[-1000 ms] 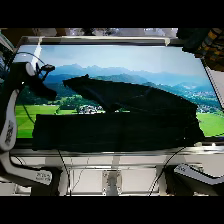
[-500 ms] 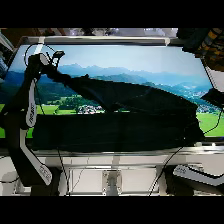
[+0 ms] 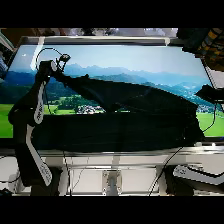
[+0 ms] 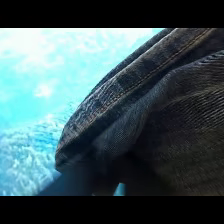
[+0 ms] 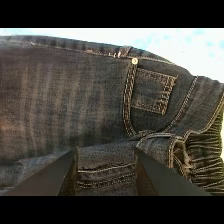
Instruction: Fold the clothes and pants, and hang the long-sleeved shirts on hangers.
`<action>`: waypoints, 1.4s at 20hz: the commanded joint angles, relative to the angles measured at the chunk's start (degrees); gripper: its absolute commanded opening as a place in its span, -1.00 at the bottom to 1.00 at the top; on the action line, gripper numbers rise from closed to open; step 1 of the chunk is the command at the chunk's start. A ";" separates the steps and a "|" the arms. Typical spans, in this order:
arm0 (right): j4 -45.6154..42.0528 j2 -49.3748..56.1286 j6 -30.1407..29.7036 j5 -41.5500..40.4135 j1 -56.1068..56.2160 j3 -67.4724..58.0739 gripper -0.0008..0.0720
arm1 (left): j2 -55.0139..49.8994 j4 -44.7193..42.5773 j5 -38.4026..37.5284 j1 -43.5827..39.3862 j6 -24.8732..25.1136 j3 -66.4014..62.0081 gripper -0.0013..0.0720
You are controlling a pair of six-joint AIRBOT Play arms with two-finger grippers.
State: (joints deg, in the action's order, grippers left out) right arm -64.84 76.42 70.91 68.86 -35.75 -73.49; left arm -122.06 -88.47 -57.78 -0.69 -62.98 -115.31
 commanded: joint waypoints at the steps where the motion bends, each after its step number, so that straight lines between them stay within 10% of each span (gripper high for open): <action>1: 0.09 0.04 0.72 -0.44 0.20 -0.04 0.09 | -1.22 -1.70 2.89 -0.79 0.39 -0.11 -0.88; 10: 0.17 0.04 1.55 0.37 0.20 -0.04 0.09 | 16.59 -13.70 2.40 2.49 -3.89 -2.71 -0.89; 17: 0.13 0.04 1.46 2.69 0.20 -0.04 0.09 | 29.68 -13.81 -19.08 2.91 -4.42 -2.69 -0.88; 28: -1.20 1.53 2.97 -8.37 4.59 -0.04 0.09 | 22.75 -14.99 -27.10 8.26 -12.70 0.92 -0.88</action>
State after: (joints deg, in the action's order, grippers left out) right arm -65.19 76.93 72.10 66.67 -33.17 -73.54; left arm -95.70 -103.44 -84.09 5.52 -73.23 -114.89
